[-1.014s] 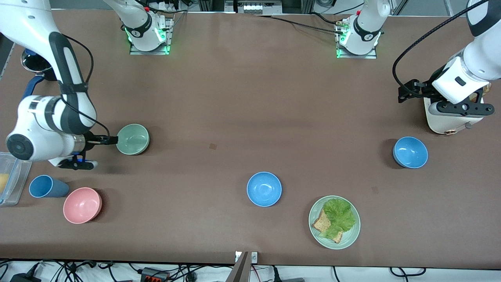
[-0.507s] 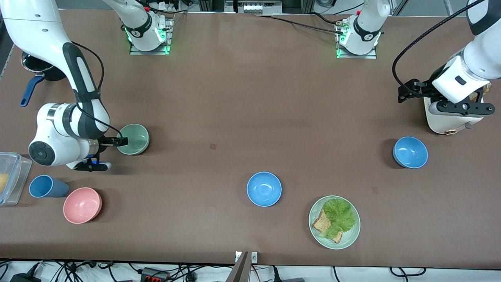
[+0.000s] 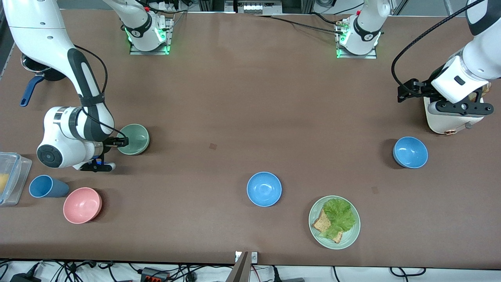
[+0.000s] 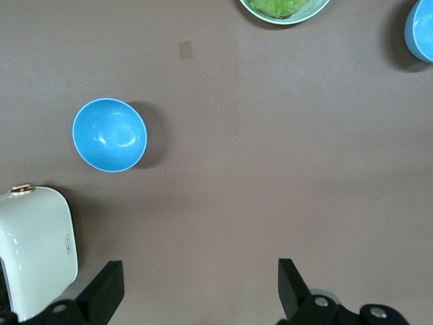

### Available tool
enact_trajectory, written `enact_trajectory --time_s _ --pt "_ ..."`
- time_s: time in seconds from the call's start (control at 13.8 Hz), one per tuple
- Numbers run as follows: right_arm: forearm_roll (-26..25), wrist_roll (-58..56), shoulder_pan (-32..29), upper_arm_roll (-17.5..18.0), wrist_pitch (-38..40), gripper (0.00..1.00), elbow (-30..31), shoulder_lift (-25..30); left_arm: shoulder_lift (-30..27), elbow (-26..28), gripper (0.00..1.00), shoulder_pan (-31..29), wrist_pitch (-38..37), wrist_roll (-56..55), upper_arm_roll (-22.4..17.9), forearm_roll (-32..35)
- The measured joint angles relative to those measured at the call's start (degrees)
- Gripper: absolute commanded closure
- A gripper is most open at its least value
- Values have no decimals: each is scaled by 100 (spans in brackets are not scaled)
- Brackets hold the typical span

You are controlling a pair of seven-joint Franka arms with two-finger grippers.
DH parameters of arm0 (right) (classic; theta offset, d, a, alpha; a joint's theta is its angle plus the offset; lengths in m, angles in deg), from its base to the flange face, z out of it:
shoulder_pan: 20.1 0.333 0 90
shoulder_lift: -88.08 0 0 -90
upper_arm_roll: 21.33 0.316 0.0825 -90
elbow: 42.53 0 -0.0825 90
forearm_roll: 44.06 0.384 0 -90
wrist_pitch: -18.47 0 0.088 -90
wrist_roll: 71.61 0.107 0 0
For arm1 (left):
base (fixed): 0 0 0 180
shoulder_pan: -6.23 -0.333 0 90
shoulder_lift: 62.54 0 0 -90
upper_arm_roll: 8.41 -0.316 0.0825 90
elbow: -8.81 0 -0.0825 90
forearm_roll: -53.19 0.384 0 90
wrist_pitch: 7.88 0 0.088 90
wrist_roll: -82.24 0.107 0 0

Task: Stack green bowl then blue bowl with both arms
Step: 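Lower the right gripper and grasp the green bowl rim, then carry the green bowl toward the table middle with the right gripper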

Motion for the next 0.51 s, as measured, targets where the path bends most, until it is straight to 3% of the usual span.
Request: enact_trajectory --time_s 0.14,0.22,0.51 --pt "0 2 0 0 0 96 0 -43 12 0 0 0 -10 -2 0 0" --pt "0 2 1 0 0 100 0 -57 15 0 0 -2 -10 -2 -1 0" --pt "10 -11 19 49 112 100 -67 -33 16 0 0 -18 -12 -2 -3 0"
